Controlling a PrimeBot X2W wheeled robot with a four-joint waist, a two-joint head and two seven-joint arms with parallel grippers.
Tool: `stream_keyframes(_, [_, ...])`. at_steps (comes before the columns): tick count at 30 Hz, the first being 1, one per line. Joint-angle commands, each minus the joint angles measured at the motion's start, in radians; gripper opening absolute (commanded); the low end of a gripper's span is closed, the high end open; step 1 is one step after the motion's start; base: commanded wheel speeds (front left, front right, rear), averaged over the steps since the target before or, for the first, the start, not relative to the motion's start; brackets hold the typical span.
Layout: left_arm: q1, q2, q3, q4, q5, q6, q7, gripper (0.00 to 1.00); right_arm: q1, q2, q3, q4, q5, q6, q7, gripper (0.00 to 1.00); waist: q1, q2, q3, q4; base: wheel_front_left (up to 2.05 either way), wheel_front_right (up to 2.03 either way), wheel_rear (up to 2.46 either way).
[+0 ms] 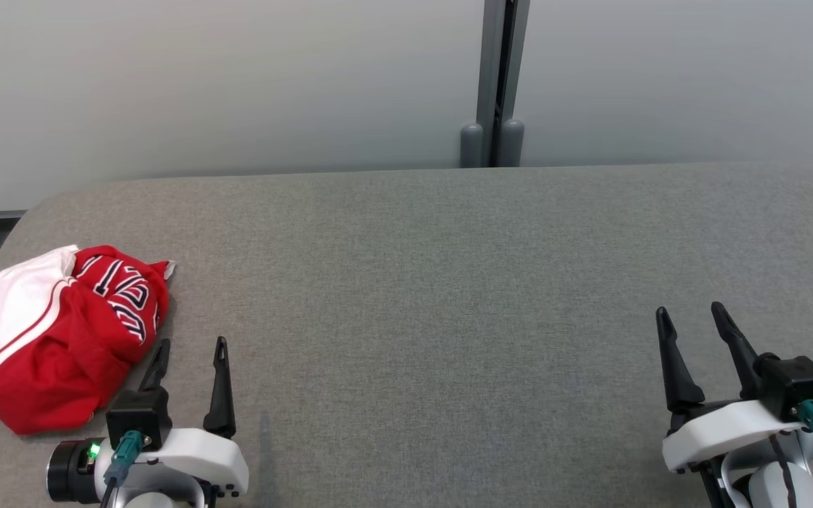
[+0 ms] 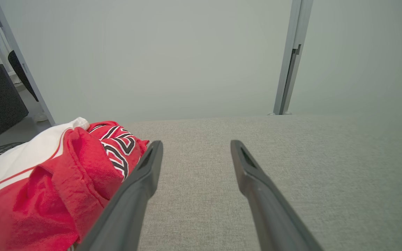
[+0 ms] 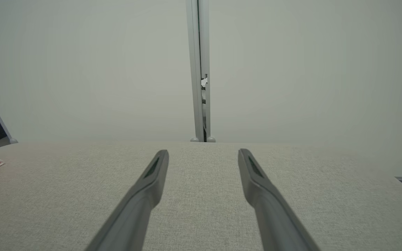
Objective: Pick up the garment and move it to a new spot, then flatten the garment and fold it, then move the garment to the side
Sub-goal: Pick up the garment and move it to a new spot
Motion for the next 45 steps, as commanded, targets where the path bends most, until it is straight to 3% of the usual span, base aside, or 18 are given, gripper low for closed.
stream_keyframes(1, [-0.019, 0.006, 0.004, 0.001, -0.004, -0.001, -0.005, 1.0, -0.003, -0.006, 0.003, 0.0, 0.0, 0.002, -0.005, 1.0, -0.0001, 0.0, 0.001, 0.014, 0.0, 0.0, 0.0])
stream_keyframes(19, [0.005, 0.006, 0.056, 0.006, 0.015, -0.005, -0.005, 1.0, 0.004, -0.006, 0.065, -0.001, 0.038, 0.002, -0.005, 1.0, -0.0001, 0.0, -0.004, 0.27, 0.0, 0.0, 0.0])
stream_keyframes(29, [0.018, 0.006, 0.099, 0.01, 0.013, -0.013, -0.005, 1.0, -0.001, -0.006, 0.119, 0.005, 0.064, 0.002, -0.005, 1.0, -0.0001, 0.0, -0.001, 0.373, 0.0, 0.0, 0.0])
stream_keyframes(37, [0.014, 0.006, 0.127, 0.019, -0.043, -0.037, -0.005, 1.0, -0.019, -0.006, 0.145, 0.012, 0.056, 0.002, -0.005, 1.0, -0.0001, 0.0, 0.025, 0.392, 0.0, 0.0, 0.0])
stream_keyframes(45, [-0.05, 0.005, 0.145, 0.063, -0.1, -0.067, -0.005, 1.0, -0.061, -0.007, 0.163, 0.011, 0.029, 0.002, -0.005, 1.0, -0.0001, 0.0, 0.098, 0.341, 0.0, 0.0, 0.0])
